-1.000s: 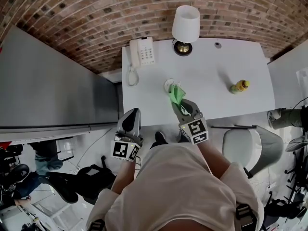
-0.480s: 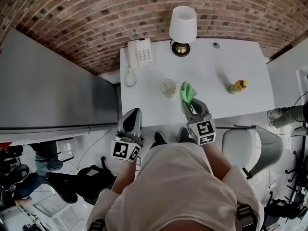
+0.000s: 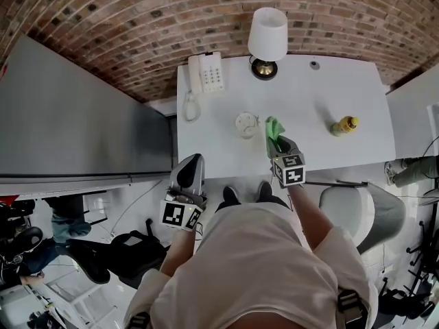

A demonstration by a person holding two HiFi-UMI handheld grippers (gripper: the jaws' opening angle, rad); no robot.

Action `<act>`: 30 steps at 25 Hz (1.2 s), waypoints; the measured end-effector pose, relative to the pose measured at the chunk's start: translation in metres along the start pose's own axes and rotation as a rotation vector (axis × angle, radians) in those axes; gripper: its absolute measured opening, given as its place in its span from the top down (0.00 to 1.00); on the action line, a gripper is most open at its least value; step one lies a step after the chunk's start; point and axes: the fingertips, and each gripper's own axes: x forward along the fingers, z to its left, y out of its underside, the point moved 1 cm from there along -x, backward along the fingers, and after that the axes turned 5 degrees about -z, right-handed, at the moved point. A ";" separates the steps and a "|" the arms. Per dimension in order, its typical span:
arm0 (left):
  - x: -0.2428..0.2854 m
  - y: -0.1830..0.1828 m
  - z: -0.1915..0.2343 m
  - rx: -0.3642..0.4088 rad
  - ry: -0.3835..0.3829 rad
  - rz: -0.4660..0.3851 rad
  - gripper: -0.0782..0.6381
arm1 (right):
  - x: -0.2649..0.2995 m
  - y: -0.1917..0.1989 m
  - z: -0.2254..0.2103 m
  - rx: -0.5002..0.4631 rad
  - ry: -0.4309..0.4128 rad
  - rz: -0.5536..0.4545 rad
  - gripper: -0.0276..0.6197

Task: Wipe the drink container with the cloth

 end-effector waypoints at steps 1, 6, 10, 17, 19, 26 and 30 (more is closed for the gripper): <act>-0.001 0.000 0.001 0.001 -0.007 0.000 0.88 | 0.006 0.008 -0.001 0.000 0.000 0.022 0.87; -0.009 0.001 0.007 -0.001 -0.036 0.012 0.88 | 0.035 0.039 -0.002 -0.002 -0.008 0.124 0.87; -0.013 -0.001 0.010 0.005 -0.051 0.014 0.88 | 0.053 0.058 0.004 0.046 -0.046 0.186 0.87; -0.022 -0.001 0.019 0.005 -0.078 0.018 0.88 | 0.069 0.069 0.020 0.056 -0.093 0.232 0.87; -0.024 0.000 0.022 0.005 -0.083 0.020 0.88 | 0.071 0.068 0.023 0.053 -0.098 0.230 0.87; -0.024 -0.002 0.026 0.020 -0.076 0.020 0.88 | 0.072 0.068 0.035 0.065 -0.120 0.234 0.87; -0.025 -0.001 0.027 0.028 -0.064 0.020 0.88 | 0.072 0.067 0.049 0.054 -0.142 0.236 0.87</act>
